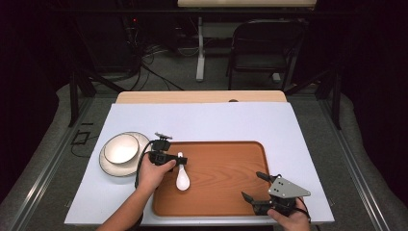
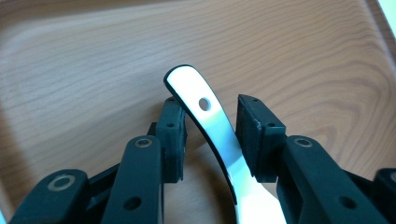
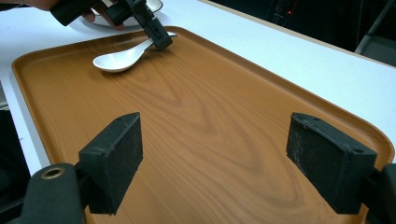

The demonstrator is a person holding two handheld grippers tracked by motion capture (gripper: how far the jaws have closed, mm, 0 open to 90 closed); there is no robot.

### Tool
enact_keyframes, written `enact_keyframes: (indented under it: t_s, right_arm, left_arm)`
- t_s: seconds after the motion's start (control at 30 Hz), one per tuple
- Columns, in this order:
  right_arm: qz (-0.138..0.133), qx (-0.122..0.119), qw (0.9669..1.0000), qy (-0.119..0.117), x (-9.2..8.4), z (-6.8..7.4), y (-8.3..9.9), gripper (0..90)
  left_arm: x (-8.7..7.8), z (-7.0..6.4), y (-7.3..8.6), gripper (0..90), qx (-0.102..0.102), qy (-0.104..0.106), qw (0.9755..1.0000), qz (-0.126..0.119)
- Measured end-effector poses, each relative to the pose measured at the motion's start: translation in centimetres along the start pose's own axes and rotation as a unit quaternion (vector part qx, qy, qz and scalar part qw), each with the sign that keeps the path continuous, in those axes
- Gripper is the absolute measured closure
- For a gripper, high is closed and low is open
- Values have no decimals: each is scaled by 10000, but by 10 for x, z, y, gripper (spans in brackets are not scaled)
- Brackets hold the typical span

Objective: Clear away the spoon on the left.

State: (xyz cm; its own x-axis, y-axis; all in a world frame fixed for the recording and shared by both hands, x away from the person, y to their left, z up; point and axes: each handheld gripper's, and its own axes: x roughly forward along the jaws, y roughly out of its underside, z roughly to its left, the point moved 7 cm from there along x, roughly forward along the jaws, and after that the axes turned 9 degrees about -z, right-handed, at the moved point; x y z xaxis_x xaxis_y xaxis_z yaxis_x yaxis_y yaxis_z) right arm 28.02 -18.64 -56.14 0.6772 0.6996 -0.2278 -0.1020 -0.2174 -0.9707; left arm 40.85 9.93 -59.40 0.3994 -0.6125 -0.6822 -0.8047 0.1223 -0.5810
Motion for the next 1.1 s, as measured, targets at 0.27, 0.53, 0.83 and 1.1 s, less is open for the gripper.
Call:
enact_keyframes:
  t_s: [0.27,0.53,0.83,1.1]
  right_arm:
    - [-2,11,10000,-1,0,0,0,183]
    - [1,4,10000,-4,0,0,0,183]
    - [-5,10,10000,3,0,0,0,183]
    - [-3,14,10000,4,0,0,0,183]
  left_arm:
    - [-1,0,0,575,40,-124,9999,-17]
    - [-6,-1,-2,500,203,-292,9993,-89]
    - [-17,-2,-7,484,414,-472,9979,-162]
    - [-32,-3,-13,474,650,-661,9950,-360]
